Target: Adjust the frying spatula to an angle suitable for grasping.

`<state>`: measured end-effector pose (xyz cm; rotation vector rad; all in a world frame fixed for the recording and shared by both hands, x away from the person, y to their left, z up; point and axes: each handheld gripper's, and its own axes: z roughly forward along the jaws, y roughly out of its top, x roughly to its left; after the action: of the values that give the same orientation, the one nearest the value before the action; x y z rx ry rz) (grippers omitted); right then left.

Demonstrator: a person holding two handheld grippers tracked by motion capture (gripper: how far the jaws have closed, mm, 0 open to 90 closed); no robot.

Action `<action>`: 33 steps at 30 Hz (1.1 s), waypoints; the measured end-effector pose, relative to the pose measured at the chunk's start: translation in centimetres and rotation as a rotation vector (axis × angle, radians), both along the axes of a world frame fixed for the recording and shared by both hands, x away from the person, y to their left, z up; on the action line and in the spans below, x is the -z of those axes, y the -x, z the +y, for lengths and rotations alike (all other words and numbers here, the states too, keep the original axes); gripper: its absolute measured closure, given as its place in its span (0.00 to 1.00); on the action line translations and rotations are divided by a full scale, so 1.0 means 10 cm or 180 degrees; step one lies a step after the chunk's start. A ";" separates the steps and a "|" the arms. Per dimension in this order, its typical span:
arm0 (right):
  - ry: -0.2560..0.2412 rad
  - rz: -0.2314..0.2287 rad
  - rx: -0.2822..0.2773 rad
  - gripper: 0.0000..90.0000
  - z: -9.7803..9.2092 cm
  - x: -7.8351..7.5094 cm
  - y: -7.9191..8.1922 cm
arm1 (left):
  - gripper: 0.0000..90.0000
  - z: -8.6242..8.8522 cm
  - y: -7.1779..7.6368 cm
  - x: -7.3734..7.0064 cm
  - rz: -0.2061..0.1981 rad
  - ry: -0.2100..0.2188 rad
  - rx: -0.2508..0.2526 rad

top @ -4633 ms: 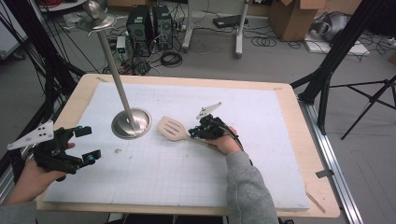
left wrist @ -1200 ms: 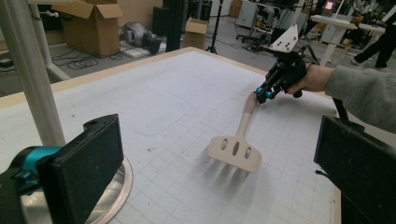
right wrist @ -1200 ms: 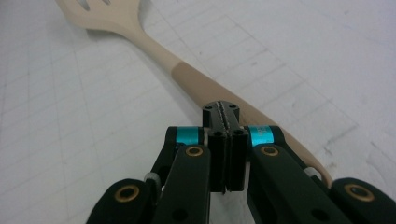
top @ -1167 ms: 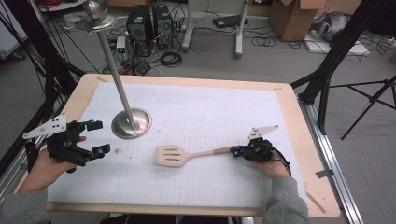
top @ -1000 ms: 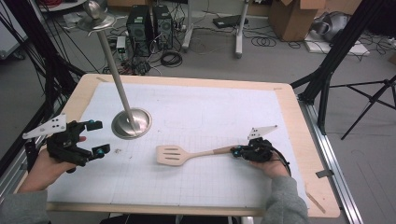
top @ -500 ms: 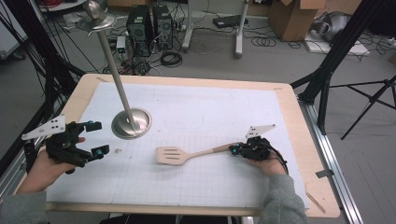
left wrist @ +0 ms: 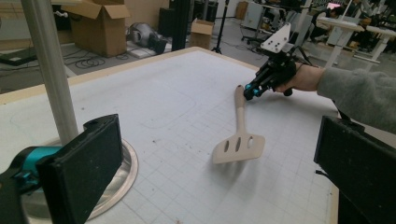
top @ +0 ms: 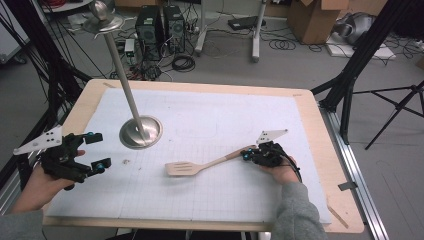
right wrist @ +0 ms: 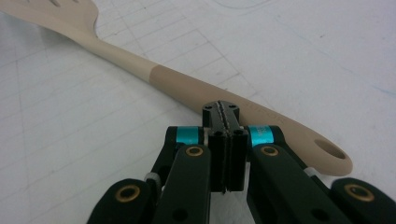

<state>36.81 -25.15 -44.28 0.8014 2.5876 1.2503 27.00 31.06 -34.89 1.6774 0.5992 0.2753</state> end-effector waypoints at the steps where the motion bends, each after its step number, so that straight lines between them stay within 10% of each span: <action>1: 0.0012 -0.0009 -0.0013 1.00 0.01 0.00 -0.01 | 0.02 0.01 0.01 0.00 0.0002 0.0009 -0.0014; 26: 0.0139 -0.0144 0.0068 1.00 0.23 -0.01 -0.24 | 0.02 0.22 0.20 0.00 -0.0008 0.0003 -0.0243; 33: -0.0104 -0.0260 -0.0031 1.00 0.34 -0.15 -0.18 | 0.02 0.20 0.18 0.00 -0.0005 -0.0002 -0.0226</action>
<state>38.59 -21.78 -42.82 0.7283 2.5162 1.3029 25.19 33.06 -34.85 1.6583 0.6585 0.3278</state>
